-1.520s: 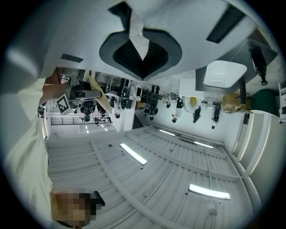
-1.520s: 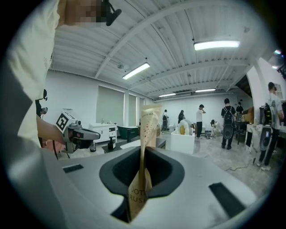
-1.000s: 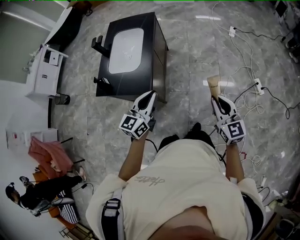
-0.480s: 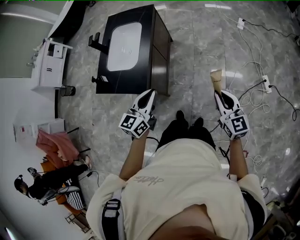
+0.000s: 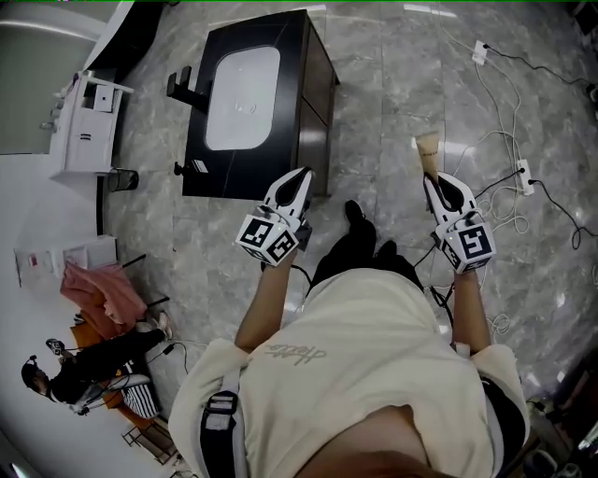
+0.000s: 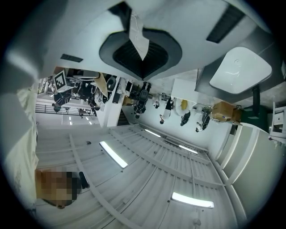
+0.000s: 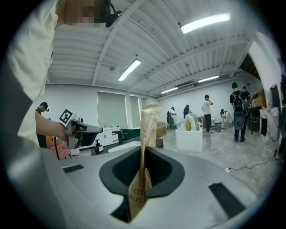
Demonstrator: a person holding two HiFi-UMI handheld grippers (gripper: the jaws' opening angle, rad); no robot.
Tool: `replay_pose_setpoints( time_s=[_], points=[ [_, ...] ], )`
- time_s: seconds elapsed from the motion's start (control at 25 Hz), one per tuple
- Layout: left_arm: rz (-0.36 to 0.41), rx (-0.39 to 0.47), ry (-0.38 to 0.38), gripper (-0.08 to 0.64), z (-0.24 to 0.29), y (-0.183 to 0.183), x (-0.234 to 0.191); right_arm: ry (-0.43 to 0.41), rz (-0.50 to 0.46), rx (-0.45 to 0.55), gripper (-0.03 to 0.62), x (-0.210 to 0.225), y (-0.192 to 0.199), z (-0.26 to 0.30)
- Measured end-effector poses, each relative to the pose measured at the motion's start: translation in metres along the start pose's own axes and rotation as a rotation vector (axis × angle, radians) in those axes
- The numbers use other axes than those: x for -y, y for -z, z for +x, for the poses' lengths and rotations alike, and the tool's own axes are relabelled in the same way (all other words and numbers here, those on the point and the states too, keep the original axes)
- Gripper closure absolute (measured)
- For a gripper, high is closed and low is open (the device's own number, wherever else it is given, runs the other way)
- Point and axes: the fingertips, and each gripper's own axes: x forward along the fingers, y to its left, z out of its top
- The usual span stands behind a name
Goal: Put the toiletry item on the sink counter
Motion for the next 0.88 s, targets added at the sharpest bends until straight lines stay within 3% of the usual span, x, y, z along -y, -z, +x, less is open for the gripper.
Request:
replay_pose_setpoints(
  time_s=[0.2, 0.44, 0.72, 0.88],
  points=[
    [0.018, 0.039, 0.039, 0.557, 0.031, -0.036, -0.04, 0.034, -0.02, -0.001, 0.563, 0.013, -0.027, 0.043],
    [0.061, 0.031, 0.072, 0.557, 0.045, -0.053, -0.095, 0.05, -0.098, 0.008, 0.563, 0.001, -0.059, 0.105],
    [0.029, 0.059, 0.061, 0.557, 0.056, -0.072, -0.17, -0.016, -0.135, -0.007, 0.563, -0.024, -0.09, 0.188],
    [0.029, 0.069, 0.017, 0.557, 0.051, -0.08, -0.201, -0.085, -0.154, -0.038, 0.563, -0.039, -0.097, 0.227]
  ],
)
